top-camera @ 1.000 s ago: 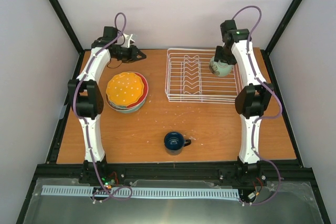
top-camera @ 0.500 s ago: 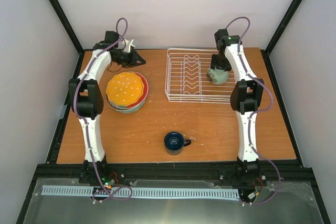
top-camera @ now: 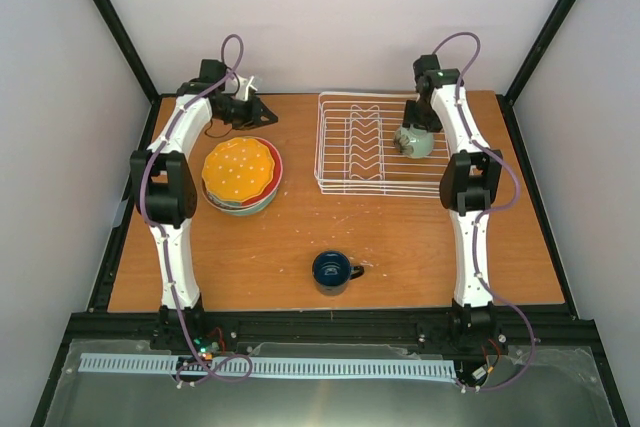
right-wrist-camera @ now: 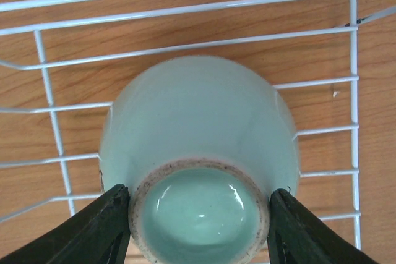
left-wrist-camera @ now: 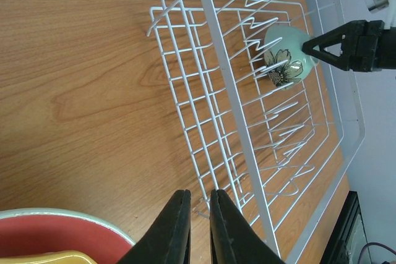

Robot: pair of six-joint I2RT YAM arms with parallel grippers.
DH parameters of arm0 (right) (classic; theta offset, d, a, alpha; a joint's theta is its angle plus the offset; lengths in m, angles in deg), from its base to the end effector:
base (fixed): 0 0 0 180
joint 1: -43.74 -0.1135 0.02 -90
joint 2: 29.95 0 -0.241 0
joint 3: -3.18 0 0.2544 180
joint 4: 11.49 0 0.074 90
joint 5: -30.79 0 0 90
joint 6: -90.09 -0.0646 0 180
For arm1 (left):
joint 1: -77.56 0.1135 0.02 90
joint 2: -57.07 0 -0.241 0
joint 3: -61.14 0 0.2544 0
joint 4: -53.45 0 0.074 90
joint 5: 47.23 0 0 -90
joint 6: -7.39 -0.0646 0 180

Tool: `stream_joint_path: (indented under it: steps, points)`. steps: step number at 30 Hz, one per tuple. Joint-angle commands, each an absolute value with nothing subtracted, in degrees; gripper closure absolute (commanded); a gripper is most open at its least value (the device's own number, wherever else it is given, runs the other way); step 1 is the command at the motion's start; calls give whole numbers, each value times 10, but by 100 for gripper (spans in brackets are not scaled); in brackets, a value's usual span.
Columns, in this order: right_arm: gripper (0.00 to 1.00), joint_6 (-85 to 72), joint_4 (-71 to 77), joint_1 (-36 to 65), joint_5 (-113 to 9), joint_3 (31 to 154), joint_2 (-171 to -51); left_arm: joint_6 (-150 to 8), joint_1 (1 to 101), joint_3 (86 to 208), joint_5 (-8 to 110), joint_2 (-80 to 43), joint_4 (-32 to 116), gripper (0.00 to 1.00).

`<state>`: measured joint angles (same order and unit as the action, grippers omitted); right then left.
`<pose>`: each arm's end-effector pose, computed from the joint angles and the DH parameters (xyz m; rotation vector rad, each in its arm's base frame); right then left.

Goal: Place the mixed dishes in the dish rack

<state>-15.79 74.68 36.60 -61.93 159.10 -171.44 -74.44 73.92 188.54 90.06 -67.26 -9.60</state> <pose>0.4949 0.0589 0.1954 0.2256 2.8108 0.0248 0.4649 -0.0771 0.2241 0.1928 2.4880 -1.1477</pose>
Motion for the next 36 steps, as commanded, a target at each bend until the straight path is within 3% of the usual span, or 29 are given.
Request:
stream_joint_path:
  steps: [1, 6, 13, 25, 36]
  points:
    - [97, -153, 723, 374, -623, 1614, -1740, -750, 741, 1886, 901, -646, -93, 89]
    - [95, -154, 721, 375, -624, 1623, -1757, -748, 741, 1886, 900, -648, -92, 88]
    - [64, -159, 716, 375, -634, 1628, -1748, -748, 741, 1883, 881, -631, -88, 83]
    - [35, -159, 691, 374, -645, 1601, -1704, -758, 741, 1866, 824, -566, -83, 72]
    - [30, -169, 677, 370, -695, 1574, -1647, -770, 721, 1894, 809, -524, -99, 65]
